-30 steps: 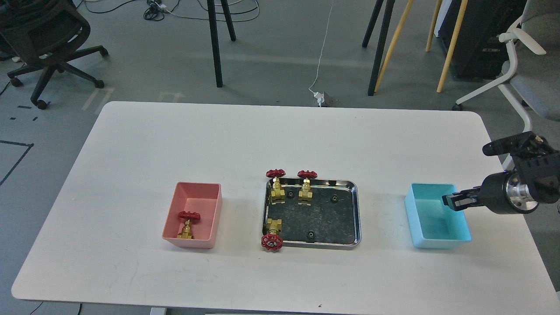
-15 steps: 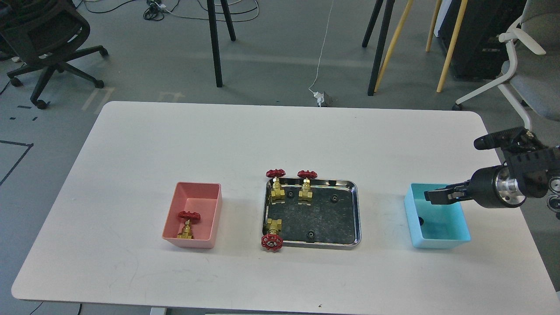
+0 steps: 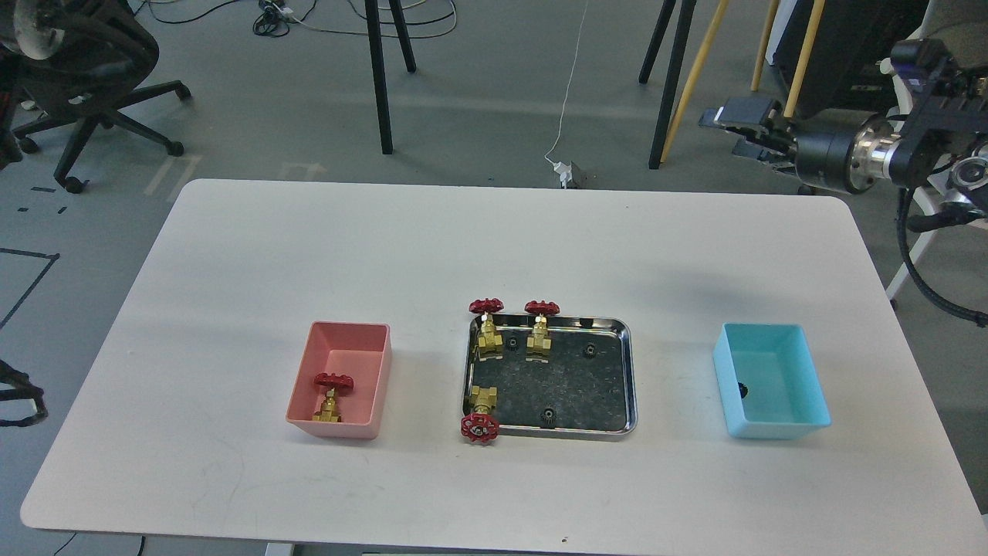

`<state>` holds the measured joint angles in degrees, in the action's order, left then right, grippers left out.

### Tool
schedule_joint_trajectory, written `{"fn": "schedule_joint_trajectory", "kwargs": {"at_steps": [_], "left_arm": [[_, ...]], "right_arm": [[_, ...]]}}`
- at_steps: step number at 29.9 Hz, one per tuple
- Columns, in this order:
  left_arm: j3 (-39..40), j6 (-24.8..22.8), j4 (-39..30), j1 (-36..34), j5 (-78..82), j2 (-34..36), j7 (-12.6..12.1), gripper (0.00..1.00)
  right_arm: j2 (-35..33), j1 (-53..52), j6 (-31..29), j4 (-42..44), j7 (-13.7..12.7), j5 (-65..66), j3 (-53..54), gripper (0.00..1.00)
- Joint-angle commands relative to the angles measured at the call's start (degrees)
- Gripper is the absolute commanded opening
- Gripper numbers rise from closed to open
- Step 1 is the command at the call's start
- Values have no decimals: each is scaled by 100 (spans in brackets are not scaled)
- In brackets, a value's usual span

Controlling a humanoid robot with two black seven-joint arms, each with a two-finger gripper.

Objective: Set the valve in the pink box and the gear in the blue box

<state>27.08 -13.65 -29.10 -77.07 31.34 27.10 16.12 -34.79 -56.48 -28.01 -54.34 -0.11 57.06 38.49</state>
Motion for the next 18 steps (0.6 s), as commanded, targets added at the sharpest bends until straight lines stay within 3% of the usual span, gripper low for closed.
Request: {"fn": "schedule_joint_trajectory", "kwargs": {"at_steps": [1, 7, 11, 14, 16, 18], "left_arm": [[-229, -129, -17, 78, 21, -249, 67, 98], [-721, -287, -105, 245, 4, -495, 15, 99], [-784, -708, -96, 307, -57, -662, -275, 98], [-748, -876, -79, 333, -128, -750, -486, 98], [-757, -859, -44, 342, -154, -803, -495, 99], [-757, -824, -26, 342, -154, -864, -495, 99]], "right_arm": [[429, -64, 1, 537, -226, -589, 421, 78], [842, -214, 1822, 916, -375, -1933, 589, 79], [1018, -512, 2518, 1678, -472, -2488, 510, 79], [1535, -802, 2791, 2347, -481, -2515, 353, 79], [1852, -987, 2923, 2804, -464, -2550, 150, 94], [2003, -1119, 3064, 2815, -394, -2559, 97, 98]]}}
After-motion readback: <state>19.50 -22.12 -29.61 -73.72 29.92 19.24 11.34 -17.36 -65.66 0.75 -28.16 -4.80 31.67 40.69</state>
